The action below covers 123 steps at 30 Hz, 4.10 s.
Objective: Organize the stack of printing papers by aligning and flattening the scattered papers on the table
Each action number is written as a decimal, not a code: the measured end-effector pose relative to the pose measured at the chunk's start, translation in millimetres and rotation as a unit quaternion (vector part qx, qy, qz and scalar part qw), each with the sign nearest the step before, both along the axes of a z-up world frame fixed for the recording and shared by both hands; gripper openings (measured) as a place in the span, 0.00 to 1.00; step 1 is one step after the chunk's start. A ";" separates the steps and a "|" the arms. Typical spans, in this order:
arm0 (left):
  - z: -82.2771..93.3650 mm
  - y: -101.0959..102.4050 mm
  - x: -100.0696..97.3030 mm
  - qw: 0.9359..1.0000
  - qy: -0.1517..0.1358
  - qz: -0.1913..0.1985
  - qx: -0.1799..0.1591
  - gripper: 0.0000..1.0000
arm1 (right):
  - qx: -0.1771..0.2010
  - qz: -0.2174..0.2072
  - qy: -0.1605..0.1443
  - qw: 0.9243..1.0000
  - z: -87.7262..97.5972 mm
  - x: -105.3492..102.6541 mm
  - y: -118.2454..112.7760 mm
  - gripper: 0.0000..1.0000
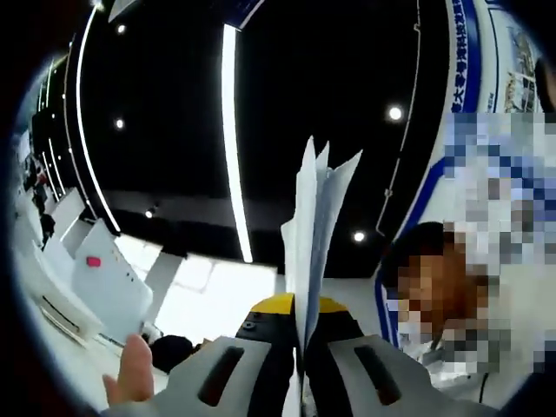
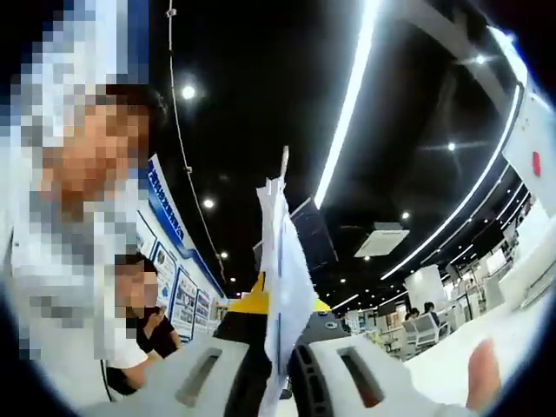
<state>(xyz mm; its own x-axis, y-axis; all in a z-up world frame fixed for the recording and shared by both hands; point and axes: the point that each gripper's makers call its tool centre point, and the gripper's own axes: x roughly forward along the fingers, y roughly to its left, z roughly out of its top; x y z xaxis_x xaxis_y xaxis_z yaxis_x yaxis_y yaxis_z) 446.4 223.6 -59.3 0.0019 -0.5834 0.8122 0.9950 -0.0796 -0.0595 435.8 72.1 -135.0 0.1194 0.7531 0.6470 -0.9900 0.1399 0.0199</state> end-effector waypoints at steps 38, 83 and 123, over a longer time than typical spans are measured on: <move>-104.3 -34.4 15.0 0.952 0.027 0.095 0.289 0.06 | -0.200 0.037 0.112 0.973 -60.0 11.7 -59.3 0.00; -170.9 -50.9 18.2 0.883 -0.038 0.152 0.442 0.06 | -0.288 -0.037 0.033 0.956 -111.5 18.0 -60.5 0.00; -163.2 -83.3 61.4 0.869 -0.007 0.259 0.422 0.19 | -0.281 -0.192 0.067 0.938 -101.2 54.4 -93.9 0.23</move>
